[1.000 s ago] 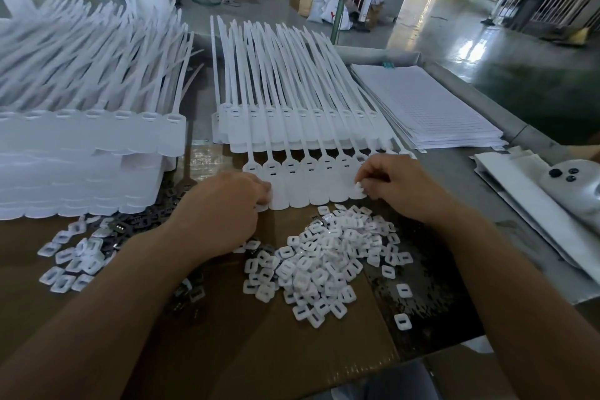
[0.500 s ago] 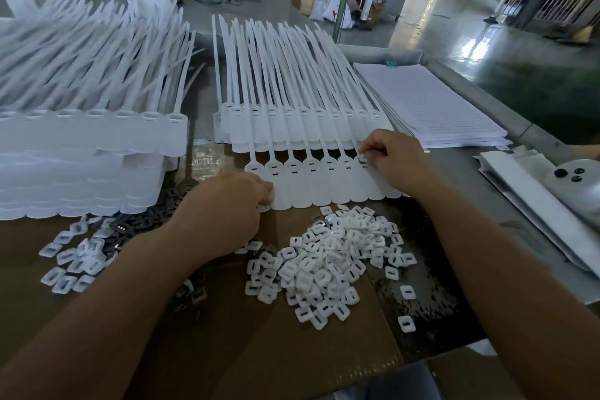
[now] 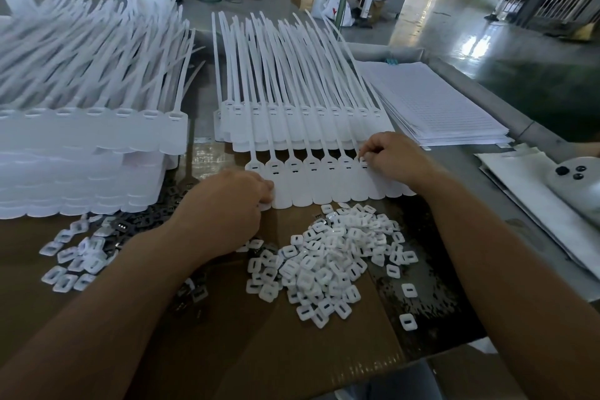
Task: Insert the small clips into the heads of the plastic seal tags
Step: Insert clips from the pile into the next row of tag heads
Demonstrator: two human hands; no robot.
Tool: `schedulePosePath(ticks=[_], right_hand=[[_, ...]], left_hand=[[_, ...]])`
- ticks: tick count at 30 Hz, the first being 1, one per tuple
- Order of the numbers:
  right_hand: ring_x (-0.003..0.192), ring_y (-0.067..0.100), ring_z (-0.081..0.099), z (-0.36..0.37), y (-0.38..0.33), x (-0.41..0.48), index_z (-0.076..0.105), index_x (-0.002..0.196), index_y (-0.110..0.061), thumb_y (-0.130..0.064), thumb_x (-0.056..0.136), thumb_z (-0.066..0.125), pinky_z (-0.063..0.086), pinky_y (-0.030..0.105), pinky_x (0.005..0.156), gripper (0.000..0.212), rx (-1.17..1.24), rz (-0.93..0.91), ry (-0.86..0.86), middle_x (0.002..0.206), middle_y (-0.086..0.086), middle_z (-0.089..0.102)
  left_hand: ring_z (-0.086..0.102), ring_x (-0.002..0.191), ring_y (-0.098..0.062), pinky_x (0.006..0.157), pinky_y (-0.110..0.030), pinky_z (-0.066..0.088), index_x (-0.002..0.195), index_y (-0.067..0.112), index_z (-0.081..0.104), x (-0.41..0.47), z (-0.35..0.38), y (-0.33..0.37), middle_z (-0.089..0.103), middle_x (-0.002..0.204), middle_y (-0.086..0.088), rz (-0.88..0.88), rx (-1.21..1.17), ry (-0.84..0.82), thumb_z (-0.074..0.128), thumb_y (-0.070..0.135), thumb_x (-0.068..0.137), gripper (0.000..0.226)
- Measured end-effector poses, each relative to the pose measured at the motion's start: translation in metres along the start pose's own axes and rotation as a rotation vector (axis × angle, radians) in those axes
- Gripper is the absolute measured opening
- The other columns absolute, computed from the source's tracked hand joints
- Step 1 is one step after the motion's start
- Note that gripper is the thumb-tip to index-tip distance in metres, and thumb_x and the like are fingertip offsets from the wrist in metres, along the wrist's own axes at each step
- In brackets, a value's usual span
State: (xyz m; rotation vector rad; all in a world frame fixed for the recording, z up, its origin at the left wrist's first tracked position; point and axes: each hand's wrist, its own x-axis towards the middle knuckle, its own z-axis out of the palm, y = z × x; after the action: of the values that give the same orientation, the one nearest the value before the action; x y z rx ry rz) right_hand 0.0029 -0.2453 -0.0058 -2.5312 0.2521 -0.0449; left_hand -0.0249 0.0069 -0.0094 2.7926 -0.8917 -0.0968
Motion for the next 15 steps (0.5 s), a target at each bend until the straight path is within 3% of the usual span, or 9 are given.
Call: schedulePosePath(ticks=[2,6,11,15], right_hand=[[0.093,0.013,0.052,-0.001,0.000,0.000,0.062,0.087,-0.018,-0.010,0.091,0.051,0.035,0.023,0.071,0.014,-0.009,-0.010,-0.006,0.097,-0.002,0.059],[0.077,0.000,0.051,0.001,0.003,0.001,0.063,0.079,-0.023,-0.010,0.087,0.058,0.033,0.011,0.060,0.016,0.021,-0.037,0.075,0.083,-0.011,0.059],[0.072,-0.004,0.053,0.009,0.010,-0.002,0.070,0.083,-0.023,-0.010,0.081,0.067,0.039,0.012,0.071,0.014,0.141,-0.050,0.189,0.072,-0.023,0.056],[0.075,0.000,0.057,0.007,0.005,0.001,0.068,0.084,-0.023,-0.008,0.079,0.070,0.041,0.016,0.075,0.016,0.153,-0.012,0.138,0.071,-0.018,0.059]], left_hand=[[0.038,0.126,-0.009,0.105,-0.025,0.032,0.127,0.019,0.053,0.000,-0.001,0.000,0.045,0.138,0.008,-0.005,-0.004,0.006,0.041,0.002,0.084,0.048],[0.041,0.123,-0.010,0.103,-0.026,0.034,0.125,0.017,0.055,0.001,-0.002,0.001,0.048,0.135,0.005,-0.004,0.010,-0.016,0.041,0.002,0.084,0.045],[0.040,0.124,-0.011,0.104,-0.026,0.033,0.127,0.019,0.052,0.001,-0.001,0.001,0.046,0.137,0.005,-0.007,0.019,-0.016,0.041,0.004,0.085,0.046],[0.043,0.120,-0.010,0.100,-0.025,0.037,0.123,0.018,0.056,0.000,0.000,0.000,0.050,0.132,0.006,-0.007,0.000,-0.005,0.041,0.002,0.084,0.045]])
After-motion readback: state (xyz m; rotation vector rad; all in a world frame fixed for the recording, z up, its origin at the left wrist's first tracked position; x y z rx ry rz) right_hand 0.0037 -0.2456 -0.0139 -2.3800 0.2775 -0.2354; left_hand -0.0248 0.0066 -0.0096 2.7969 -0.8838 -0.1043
